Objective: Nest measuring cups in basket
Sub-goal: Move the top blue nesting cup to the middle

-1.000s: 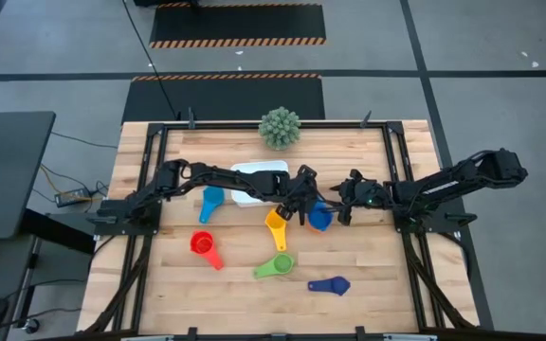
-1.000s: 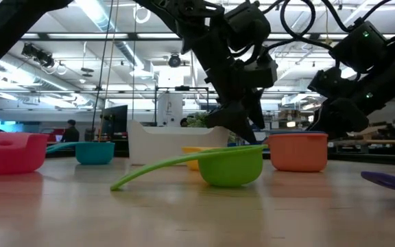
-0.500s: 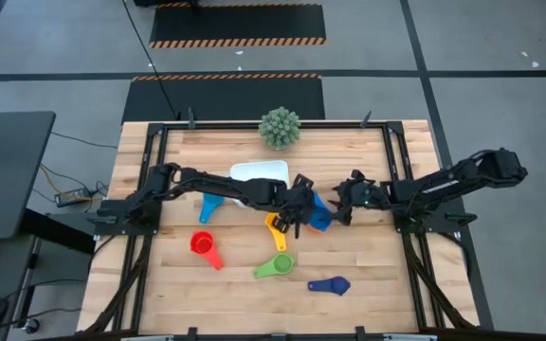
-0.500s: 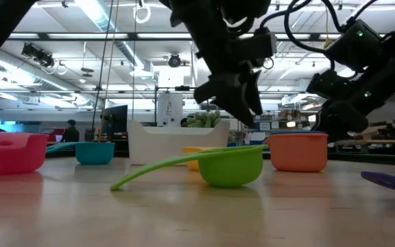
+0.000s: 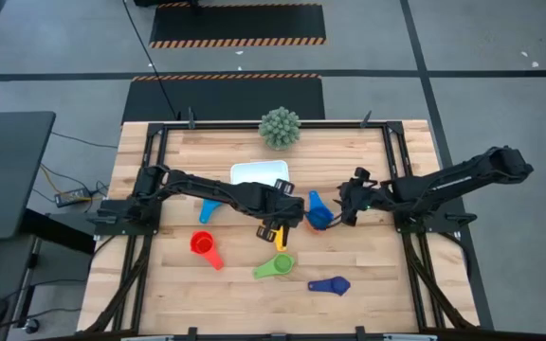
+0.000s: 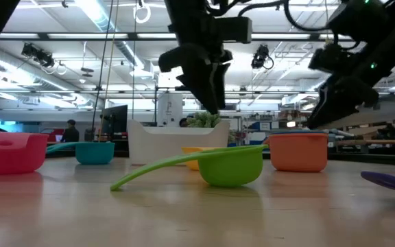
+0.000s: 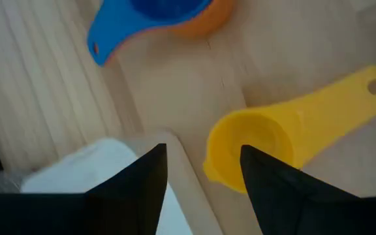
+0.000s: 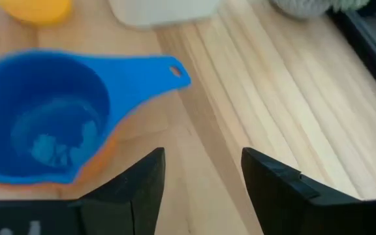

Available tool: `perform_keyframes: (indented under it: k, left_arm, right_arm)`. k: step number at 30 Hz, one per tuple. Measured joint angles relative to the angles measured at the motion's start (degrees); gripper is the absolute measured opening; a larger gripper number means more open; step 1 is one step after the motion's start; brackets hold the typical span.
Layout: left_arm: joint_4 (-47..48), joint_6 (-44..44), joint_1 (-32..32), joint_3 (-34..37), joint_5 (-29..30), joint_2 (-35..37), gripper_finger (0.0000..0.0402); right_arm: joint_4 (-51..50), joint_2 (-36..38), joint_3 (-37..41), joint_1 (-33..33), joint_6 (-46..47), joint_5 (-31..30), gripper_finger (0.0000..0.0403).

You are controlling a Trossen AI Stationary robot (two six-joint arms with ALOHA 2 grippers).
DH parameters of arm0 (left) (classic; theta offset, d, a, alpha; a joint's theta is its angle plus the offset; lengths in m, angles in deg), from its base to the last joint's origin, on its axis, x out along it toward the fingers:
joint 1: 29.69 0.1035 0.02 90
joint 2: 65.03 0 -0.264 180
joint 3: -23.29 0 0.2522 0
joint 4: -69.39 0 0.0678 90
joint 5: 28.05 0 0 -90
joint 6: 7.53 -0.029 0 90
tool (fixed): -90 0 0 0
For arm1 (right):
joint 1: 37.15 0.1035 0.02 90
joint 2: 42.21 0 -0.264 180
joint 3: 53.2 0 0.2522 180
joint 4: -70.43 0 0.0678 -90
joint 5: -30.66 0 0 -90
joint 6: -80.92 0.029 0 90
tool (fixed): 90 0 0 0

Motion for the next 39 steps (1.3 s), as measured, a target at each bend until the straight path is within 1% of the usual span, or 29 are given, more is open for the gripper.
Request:
perform_keyframes:
  k: [2,8,20,24,30,36,39]
  left_arm:
    - [2.4,2.0,-0.5,0.1,0.0,0.5,0.0189]
    - [5.9,7.5,-3.4,0.0,-0.9,2.5,0.0173]
    - [9.0,17.5,-10.4,0.0,-0.9,3.3,0.0172]
    - [10.4,22.7,-12.4,0.0,-0.9,3.3,0.0172]
    - [14.7,30.8,-15.9,0.0,-0.8,3.3,0.0172]
    - [18.4,34.3,-18.9,0.0,4.6,3.2,0.0172]
    - [19.1,34.5,-19.6,0.0,6.9,3.2,0.0172]
  right_arm:
    - [0.1,2.0,-0.3,1.9,0.2,-0.7,0.0209]
    - [3.7,5.4,-0.6,7.1,-0.9,-1.5,0.0209]
    - [16.0,5.1,-0.5,15.9,-9.1,-1.5,0.0209]
    - [16.5,5.1,-0.5,17.7,-9.7,-1.5,0.0209]
    - [15.8,5.1,-0.5,20.2,-8.1,-1.4,0.0209]
    - [16.0,5.0,-0.5,21.4,-6.7,-2.0,0.0209]
    - [16.7,4.5,-0.5,21.8,-5.8,-2.0,0.0209]
